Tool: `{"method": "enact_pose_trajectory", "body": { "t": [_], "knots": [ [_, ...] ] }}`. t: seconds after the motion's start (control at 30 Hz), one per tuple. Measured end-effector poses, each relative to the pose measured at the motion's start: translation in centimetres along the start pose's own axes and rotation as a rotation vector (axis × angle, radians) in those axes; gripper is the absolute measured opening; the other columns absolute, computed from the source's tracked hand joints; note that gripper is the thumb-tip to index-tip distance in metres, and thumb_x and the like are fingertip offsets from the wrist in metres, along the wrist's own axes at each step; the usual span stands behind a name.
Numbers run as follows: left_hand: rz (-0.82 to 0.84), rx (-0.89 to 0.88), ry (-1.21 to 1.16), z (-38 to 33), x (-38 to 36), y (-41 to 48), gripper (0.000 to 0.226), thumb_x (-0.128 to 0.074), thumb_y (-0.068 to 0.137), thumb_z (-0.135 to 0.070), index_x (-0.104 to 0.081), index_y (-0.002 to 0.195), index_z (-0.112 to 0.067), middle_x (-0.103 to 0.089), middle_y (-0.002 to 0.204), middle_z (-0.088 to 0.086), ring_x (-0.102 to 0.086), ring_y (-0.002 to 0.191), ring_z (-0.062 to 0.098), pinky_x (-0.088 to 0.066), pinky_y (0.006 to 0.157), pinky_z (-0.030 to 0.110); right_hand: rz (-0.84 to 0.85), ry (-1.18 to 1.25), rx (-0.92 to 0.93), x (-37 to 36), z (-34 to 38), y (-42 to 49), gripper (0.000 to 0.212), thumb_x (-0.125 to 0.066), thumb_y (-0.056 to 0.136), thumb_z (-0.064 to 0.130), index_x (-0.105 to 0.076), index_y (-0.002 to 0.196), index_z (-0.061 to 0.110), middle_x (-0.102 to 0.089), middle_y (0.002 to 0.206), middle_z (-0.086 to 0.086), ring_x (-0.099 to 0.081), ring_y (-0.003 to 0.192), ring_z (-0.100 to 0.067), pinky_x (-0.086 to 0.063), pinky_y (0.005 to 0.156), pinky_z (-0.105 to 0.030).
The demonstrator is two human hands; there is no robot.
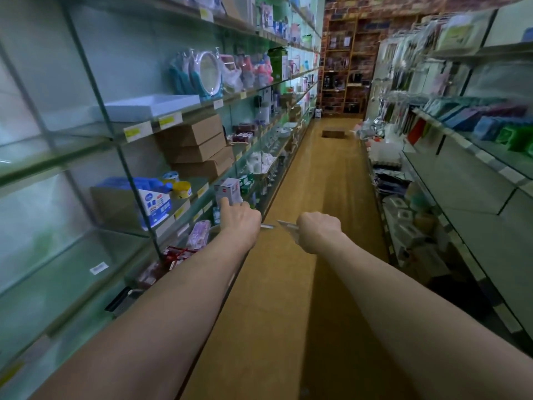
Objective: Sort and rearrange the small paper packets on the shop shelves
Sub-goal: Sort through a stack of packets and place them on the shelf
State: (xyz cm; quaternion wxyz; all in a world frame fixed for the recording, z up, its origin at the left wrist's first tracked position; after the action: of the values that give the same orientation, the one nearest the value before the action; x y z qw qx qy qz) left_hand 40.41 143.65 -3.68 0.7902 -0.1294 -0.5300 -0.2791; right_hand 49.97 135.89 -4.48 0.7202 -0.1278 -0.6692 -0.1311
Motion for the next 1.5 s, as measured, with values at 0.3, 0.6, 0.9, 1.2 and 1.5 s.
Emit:
{"method": "enact_pose_trajectory", "body": {
  "t": [0.3, 0.6, 0.9, 1.2, 1.5],
  "knots": [
    [0.022, 0.053, -0.030, -1.1, 0.1, 9.3, 0.022, -0.053, 0.089, -0.013, -0.060, 0.109, -0.020, -0.056, 0.117, 0.007, -0.051, 0.112, 0.026, -0.024, 0.103, 0.046, -0.019, -0.037, 0.058, 0.6, -3.6, 9.8, 0.010, -0.055, 0.093, 0.014, -0.062, 0.101, 0.014, -0.055, 0.077, -0.001, -0.059, 0.075, -0.017, -0.051, 0.068, -0.029],
    [0.031, 0.176, -0.047, -1.4, 3.0, 19.0, 0.011, -0.056, 0.089, -0.013, -0.059, 0.096, -0.021, -0.056, 0.114, 0.006, -0.051, 0.111, 0.026, -0.022, 0.105, 0.048, -0.069, -0.063, 0.195, 4.8, -7.0, 20.7, 0.008, -0.055, 0.094, 0.019, -0.060, 0.096, 0.014, -0.056, 0.083, -0.002, -0.057, 0.076, -0.020, -0.049, 0.069, -0.033],
    [-0.016, 0.314, 0.021, 1.5, 6.2, 24.1, 0.023, -0.049, 0.091, -0.013, -0.062, 0.110, -0.019, -0.054, 0.121, 0.008, -0.050, 0.115, 0.027, -0.020, 0.108, 0.049, -0.178, -0.079, 0.361, 9.1, -6.1, 28.1, 0.013, -0.049, 0.095, 0.020, -0.059, 0.101, 0.014, -0.050, 0.085, -0.003, -0.050, 0.076, -0.023, -0.041, 0.066, -0.032],
    [-0.021, 0.450, 0.040, 6.1, 6.2, 26.7, 0.026, -0.054, 0.089, -0.019, -0.062, 0.114, -0.018, -0.054, 0.123, 0.008, -0.049, 0.117, 0.026, -0.020, 0.107, 0.046, -0.248, -0.042, 0.456, 11.1, -2.0, 32.9, 0.011, -0.048, 0.095, 0.019, -0.056, 0.100, 0.013, -0.053, 0.085, -0.004, -0.051, 0.075, -0.026, -0.040, 0.064, -0.032],
    [-0.108, 0.527, 0.050, 11.8, 6.6, 31.3, 0.025, -0.060, 0.085, -0.015, -0.063, 0.110, -0.018, -0.055, 0.119, 0.006, -0.050, 0.115, 0.025, -0.024, 0.105, 0.047, -0.373, 0.044, 0.542, 14.5, 2.6, 38.9, 0.022, -0.047, 0.092, 0.012, -0.060, 0.108, 0.015, -0.063, 0.097, -0.007, -0.058, 0.083, -0.029, -0.039, 0.067, -0.032]
  ]
}}
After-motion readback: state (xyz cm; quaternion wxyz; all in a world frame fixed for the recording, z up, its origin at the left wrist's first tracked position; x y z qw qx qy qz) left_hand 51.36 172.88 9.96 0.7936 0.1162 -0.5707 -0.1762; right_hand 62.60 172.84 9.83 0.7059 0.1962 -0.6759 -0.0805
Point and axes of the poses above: each hand's wrist, its own y-axis towards the middle knuckle, its own x-axis out of the back of the hand, z = x × y, the point moved 9 cm from there along y, towards the middle knuckle
